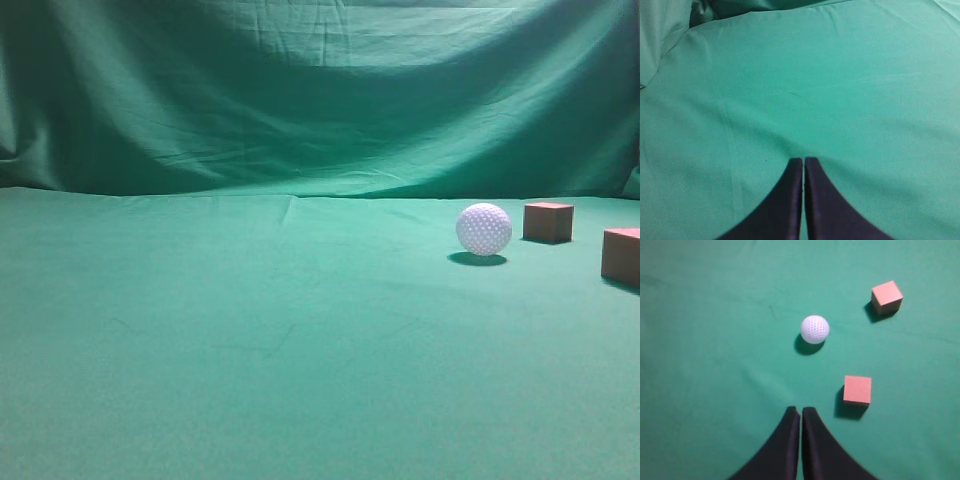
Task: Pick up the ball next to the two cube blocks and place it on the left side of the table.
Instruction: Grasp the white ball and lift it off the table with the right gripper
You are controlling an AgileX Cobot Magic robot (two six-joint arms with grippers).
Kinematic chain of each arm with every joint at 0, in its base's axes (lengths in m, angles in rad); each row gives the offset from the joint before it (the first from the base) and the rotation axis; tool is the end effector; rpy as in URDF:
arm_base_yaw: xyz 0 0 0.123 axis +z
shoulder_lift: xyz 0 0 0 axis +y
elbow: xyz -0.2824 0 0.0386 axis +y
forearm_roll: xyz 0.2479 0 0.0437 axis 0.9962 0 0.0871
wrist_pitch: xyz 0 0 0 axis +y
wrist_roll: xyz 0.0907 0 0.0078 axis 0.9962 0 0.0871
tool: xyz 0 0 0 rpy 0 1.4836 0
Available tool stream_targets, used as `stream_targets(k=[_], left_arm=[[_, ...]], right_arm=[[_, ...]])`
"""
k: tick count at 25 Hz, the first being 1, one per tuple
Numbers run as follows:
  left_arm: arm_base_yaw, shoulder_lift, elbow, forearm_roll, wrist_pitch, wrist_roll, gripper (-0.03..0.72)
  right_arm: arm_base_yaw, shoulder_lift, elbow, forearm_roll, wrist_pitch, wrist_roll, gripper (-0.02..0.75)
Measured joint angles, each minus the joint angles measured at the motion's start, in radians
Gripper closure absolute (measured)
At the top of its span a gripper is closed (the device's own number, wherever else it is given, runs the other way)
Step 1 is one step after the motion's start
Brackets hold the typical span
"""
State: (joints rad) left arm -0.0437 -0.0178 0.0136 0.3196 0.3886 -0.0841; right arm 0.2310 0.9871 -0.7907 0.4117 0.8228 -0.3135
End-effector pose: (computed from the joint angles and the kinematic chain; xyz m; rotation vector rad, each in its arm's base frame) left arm 0.0519 0.0086 0.1763 0.1545 1.8478 0.2283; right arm 0.1720 0.0679 0.3068 -0.4429 2.4190 0.4561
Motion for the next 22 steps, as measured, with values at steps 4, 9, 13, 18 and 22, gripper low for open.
stream_targets(k=[4, 9, 13, 18, 22], left_arm=[[0.0, 0.0, 0.0, 0.0, 0.0, 0.0, 0.688], [0.0, 0.0, 0.0, 0.0, 0.0, 0.0, 0.688], [0.0, 0.0, 0.0, 0.0, 0.0, 0.0, 0.688], [0.0, 0.0, 0.0, 0.0, 0.0, 0.0, 0.688], [0.0, 0.0, 0.0, 0.0, 0.0, 0.0, 0.688]], right_arm=[[0.08, 0.206, -0.106, -0.034, 0.026, -0.017, 0.738], [0.158, 0.407, -0.193, -0.107, -0.06, -0.022, 0.738], [0.16, 0.536, -0.244, -0.112, -0.124, -0.022, 0.58], [0.16, 0.663, -0.274, -0.112, -0.168, -0.022, 0.254], [0.16, 0.733, -0.274, -0.112, -0.258, -0.023, 0.21]])
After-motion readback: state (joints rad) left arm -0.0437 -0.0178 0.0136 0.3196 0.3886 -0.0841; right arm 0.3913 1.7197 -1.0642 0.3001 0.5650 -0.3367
